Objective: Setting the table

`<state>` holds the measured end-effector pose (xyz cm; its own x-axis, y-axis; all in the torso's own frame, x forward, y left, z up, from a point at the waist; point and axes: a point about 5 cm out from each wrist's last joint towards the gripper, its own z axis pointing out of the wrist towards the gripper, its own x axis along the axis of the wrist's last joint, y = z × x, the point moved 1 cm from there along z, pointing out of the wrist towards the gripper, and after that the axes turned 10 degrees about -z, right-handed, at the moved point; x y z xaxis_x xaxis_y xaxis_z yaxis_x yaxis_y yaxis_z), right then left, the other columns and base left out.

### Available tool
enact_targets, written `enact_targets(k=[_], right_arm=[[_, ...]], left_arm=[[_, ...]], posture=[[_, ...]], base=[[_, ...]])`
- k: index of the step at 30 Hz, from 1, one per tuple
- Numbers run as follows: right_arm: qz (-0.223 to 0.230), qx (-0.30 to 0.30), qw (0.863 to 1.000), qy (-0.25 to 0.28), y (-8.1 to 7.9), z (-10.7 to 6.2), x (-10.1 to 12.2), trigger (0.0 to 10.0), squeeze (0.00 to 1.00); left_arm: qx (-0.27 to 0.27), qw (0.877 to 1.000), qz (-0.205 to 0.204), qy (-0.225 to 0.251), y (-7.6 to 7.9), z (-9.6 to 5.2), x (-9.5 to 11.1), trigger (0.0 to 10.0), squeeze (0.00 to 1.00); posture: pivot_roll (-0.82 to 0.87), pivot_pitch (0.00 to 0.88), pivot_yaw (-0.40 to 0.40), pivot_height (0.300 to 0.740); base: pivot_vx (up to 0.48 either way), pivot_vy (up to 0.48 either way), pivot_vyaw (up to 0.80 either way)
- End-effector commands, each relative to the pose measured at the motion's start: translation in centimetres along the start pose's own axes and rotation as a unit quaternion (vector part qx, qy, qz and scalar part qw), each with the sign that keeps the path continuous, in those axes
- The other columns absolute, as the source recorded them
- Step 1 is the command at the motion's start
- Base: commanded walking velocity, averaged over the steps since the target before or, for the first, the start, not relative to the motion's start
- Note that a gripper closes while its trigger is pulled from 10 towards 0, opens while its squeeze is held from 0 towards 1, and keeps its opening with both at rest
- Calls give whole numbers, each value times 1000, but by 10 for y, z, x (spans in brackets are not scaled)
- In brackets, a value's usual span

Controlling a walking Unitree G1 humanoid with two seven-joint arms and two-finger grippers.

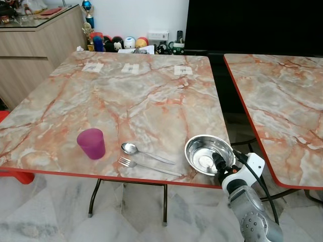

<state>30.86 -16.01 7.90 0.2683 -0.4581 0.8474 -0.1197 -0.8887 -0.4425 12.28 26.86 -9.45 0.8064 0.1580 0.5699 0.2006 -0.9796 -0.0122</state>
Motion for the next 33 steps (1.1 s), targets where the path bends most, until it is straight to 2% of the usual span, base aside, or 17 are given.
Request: enact_targets(k=[1,29,31,33], right_arm=[[6,-6,1000,1,2,2,0,0,0],[28,-21,999,23,4,3,2,0,0],[36,-27,998,35,6,3,4,0,0],[51,-24,996,76,6,1,14,0,0]], left_arm=[[5,1000,2,-6,-3,-2,-4,10000,0],[-1,1000,20,-10,-3,-2,-4,10000,0],[-1,1000,21,-10,-3,-2,-4,10000,0],[4,1000,27,-7,-4,-2,-4,10000,0]], posture=[[-1,76,-7,740],[0,70,-5,740],[0,70,-5,740],[1,74,-5,740]], base=[[0,0,0],[0,0,0],[0,0,0],[0,0,0]])
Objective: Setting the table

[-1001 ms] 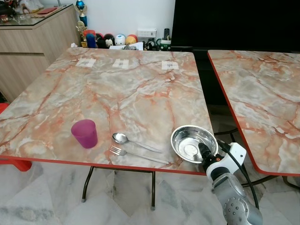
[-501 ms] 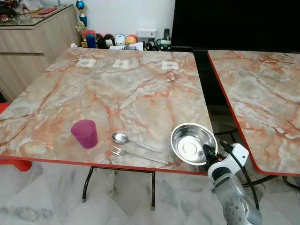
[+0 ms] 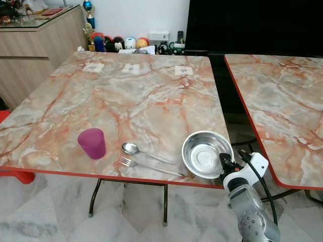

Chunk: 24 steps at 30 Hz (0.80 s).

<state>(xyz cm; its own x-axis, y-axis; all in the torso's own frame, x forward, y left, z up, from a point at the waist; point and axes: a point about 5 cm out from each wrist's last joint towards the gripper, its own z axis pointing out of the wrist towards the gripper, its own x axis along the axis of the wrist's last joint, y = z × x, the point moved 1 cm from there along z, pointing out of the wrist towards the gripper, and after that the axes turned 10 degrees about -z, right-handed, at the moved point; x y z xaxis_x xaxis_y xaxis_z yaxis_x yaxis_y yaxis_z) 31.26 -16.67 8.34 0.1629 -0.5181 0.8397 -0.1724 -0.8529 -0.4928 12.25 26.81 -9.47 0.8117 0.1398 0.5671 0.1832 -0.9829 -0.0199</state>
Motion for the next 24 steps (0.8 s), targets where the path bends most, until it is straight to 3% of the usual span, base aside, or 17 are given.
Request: enact_targets(k=[1,3,5,6,16,21,24], right_arm=[[19,-2,999,39,1,-2,10,0,0],[45,28,993,109,-8,-6,31,431,0],[53,35,990,124,-10,-8,36,431,0],[60,42,986,148,-13,-11,44,10000,0],[37,47,983,173,-18,-12,50,10000,0],[29,51,982,179,-21,-11,55,10000,0],[26,46,983,177,-20,-11,55,10000,0]], left_arm=[[8,1000,23,-6,-5,-2,-3,10000,0],[13,1000,24,-4,-5,-2,-3,10000,0],[14,1000,25,-4,-5,-2,-3,10000,0],[16,1000,24,-4,-6,-2,-3,10000,0],[14,1000,4,8,-4,-2,-3,10000,0],[12,1000,21,3,-3,-2,-3,10000,0],[14,1000,24,2,-3,-2,-3,10000,0]], posture=[[1,74,-5,740],[-1,78,-4,740],[-1,78,-4,740],[-6,77,-3,740],[-12,85,-10,740],[-14,90,-12,740],[-14,94,-12,740]], base=[[0,0,0],[0,0,0],[0,0,0],[0,0,0],[0,0,0],[0,0,0],[0,-419,0]])
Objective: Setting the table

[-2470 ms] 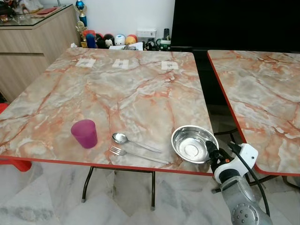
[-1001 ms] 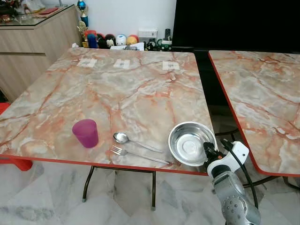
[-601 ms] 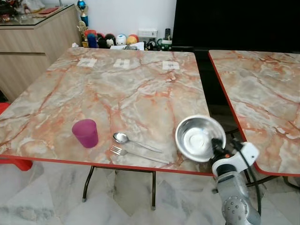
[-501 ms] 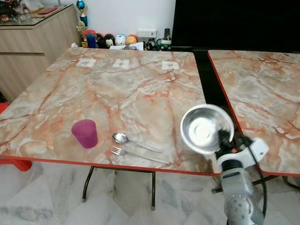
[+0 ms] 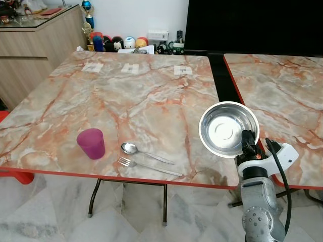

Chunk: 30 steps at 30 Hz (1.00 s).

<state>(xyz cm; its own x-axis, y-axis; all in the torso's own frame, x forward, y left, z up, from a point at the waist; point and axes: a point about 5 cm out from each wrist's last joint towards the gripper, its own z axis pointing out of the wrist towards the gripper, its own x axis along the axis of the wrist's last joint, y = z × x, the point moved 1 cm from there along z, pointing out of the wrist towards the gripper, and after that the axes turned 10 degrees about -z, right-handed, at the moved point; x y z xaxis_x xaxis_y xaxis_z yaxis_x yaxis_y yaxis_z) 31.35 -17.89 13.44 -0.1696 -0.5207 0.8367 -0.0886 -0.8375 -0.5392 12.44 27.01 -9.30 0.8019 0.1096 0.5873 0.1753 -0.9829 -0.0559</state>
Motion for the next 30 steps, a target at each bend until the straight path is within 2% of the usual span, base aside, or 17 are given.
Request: enact_targets(k=[1,6,18,30], right_arm=[[2,3,1000,11,-5,1,5,10000,0],[5,6,1000,9,-5,0,5,10000,0],[-7,14,1000,19,-8,1,6,10000,0],[-4,-2,1000,30,-2,2,9,10000,0]], left_arm=[[1,1000,11,-11,-2,-2,-6,10000,0],[1,1000,8,-13,-2,-2,-7,10000,0],[-2,1000,7,-13,-1,-2,-7,10000,0],[-1,1000,10,-13,-3,-2,-5,10000,0]], posture=[[-14,95,-12,740],[-15,95,-12,740],[-13,73,-7,740],[-11,77,1,740]], base=[[0,-469,0],[0,-469,-548],[0,-463,0],[0,-458,0]])
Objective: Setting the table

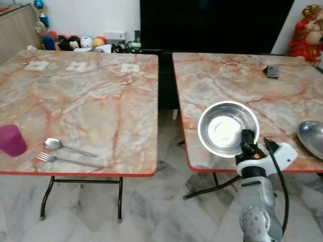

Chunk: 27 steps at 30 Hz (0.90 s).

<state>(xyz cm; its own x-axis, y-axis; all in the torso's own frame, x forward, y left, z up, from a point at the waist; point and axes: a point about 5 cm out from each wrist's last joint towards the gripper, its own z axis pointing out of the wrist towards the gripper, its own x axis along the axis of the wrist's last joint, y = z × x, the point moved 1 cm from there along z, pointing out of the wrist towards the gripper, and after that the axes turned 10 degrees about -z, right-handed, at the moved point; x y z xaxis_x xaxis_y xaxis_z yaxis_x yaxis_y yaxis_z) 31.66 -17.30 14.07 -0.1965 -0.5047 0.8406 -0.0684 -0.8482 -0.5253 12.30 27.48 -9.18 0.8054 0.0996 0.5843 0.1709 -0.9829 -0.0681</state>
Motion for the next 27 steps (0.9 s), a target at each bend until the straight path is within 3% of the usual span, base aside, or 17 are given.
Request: enact_targets(k=[1,18,27], right_arm=[[3,-14,1000,16,6,-1,7,10000,0],[10,-28,999,27,11,-2,10,10000,0],[14,-42,999,30,15,-1,11,10000,0]], left_arm=[[-4,1000,5,-12,2,-1,-5,10000,0],[-2,1000,8,-17,2,-1,-6,10000,0],[1,1000,6,-20,2,0,-7,10000,0]], posture=[[-11,77,1,740],[-16,91,2,740],[-18,94,-2,740]], base=[[0,-458,0],[0,-444,0],[0,-30,0]])
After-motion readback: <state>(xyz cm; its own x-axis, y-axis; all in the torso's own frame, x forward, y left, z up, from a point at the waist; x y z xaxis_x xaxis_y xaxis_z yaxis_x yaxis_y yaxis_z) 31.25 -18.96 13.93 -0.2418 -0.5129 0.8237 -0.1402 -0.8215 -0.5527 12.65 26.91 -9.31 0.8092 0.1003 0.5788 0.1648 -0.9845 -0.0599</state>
